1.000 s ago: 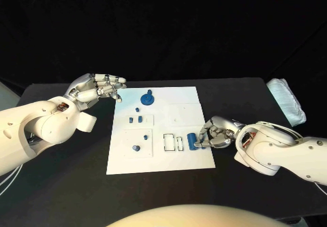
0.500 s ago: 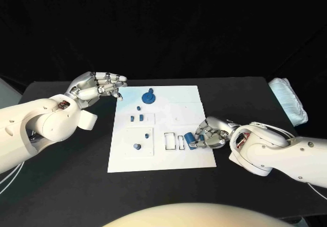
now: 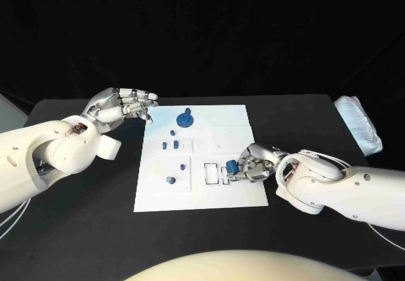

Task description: Assemble the parts on the task board

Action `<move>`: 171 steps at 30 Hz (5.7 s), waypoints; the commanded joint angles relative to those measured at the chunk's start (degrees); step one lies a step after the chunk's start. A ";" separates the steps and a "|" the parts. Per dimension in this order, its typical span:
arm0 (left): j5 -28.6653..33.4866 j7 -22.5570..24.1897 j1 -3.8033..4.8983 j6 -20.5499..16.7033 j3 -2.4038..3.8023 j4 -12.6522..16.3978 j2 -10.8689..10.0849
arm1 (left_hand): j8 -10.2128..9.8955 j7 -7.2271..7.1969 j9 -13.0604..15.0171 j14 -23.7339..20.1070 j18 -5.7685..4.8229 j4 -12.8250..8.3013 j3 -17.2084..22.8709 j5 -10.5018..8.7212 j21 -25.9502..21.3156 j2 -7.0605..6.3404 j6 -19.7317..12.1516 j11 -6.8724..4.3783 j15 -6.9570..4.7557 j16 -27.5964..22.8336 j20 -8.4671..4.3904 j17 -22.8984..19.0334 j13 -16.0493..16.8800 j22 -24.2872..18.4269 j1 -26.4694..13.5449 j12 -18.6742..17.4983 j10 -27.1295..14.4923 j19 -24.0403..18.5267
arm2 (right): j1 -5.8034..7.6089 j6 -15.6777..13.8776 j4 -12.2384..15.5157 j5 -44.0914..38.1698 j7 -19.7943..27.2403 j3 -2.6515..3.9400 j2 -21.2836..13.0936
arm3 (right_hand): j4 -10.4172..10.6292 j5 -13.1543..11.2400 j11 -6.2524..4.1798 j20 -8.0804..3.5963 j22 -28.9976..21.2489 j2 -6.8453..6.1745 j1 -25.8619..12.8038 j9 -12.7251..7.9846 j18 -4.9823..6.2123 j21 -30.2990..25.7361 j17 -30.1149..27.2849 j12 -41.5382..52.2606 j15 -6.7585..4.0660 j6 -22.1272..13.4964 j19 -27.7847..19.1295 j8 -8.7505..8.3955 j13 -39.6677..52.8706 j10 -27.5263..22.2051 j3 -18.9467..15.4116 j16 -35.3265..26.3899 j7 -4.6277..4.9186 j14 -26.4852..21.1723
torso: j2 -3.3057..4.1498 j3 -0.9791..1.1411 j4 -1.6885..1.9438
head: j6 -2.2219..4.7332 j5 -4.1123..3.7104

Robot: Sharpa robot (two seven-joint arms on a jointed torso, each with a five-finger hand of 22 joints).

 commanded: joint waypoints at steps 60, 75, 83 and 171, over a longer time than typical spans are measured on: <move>0.31 -1.35 0.02 1.96 0.01 0.27 0.08 | -0.13 0.23 -0.05 -0.01 0.81 0.63 0.01 0.09 -0.48 0.28 -0.05 -0.06 0.18 -0.22 0.03 0.00 -0.10 -0.21 -0.24 0.42 -0.51 0.27 | 3.12 1.72 2.55 24.24 -1.40 -0.42 3.26 | 0.02 4.27 -2.59 -1.87 10.32 -1.54 -6.12 -12.06 -1.74 4.17 12.73 2.99 -2.16 5.19 4.07 5.37 11.63 3.88 19.61 2.09 -2.87 5.57 | -0.04 0.01 -0.09 | -0.33 0.18; 0.31 -1.58 0.02 2.16 0.01 0.27 0.05 | -0.11 0.23 -0.05 -0.03 0.80 0.74 -0.02 0.10 -0.56 0.32 -0.04 -0.05 0.18 -0.22 0.03 0.00 -0.11 -0.28 -0.23 0.44 -0.55 0.33 | 3.13 -0.02 1.97 21.49 -2.58 -0.42 5.07 | -0.10 4.20 -2.65 -1.89 10.39 -1.45 -6.44 -12.04 -1.76 4.27 12.89 3.04 -2.19 5.25 4.10 5.54 11.68 3.92 19.77 2.16 -2.95 5.60 | -0.06 0.06 0.01 | -0.32 0.54; 0.31 -1.67 0.02 2.22 0.01 0.28 0.04 | -0.11 0.24 -0.06 -0.04 0.80 0.85 -0.03 0.10 -0.62 0.38 -0.06 -0.04 0.19 -0.22 0.03 0.00 -0.13 -0.32 -0.27 0.45 -0.60 0.35 | 3.14 -2.62 1.61 19.80 -2.39 -0.40 5.64 | -0.25 4.29 -2.69 -1.91 10.49 -1.52 -6.35 -12.03 -1.79 4.41 12.97 3.14 -2.22 5.22 4.14 5.59 11.76 3.98 19.91 2.19 -3.00 5.62 | 0.03 0.10 -0.04 | -0.29 0.57; 0.31 -2.57 0.02 2.90 0.00 0.42 -0.40 | -0.14 0.29 -0.14 -0.13 0.79 1.84 -0.30 0.05 -1.21 0.67 -0.28 0.01 0.27 -0.17 0.12 0.03 -0.18 -0.76 -0.57 0.61 -0.86 0.57 | 1.86 -4.85 1.83 -3.62 3.92 -0.39 6.10 | -4.21 -9.67 -4.31 -3.19 12.22 -4.01 15.13 -10.19 -2.22 5.98 13.78 7.25 -3.62 5.63 4.70 12.28 14.66 5.85 18.83 2.43 -4.90 5.78 | -0.07 0.11 -0.17 | -1.49 1.33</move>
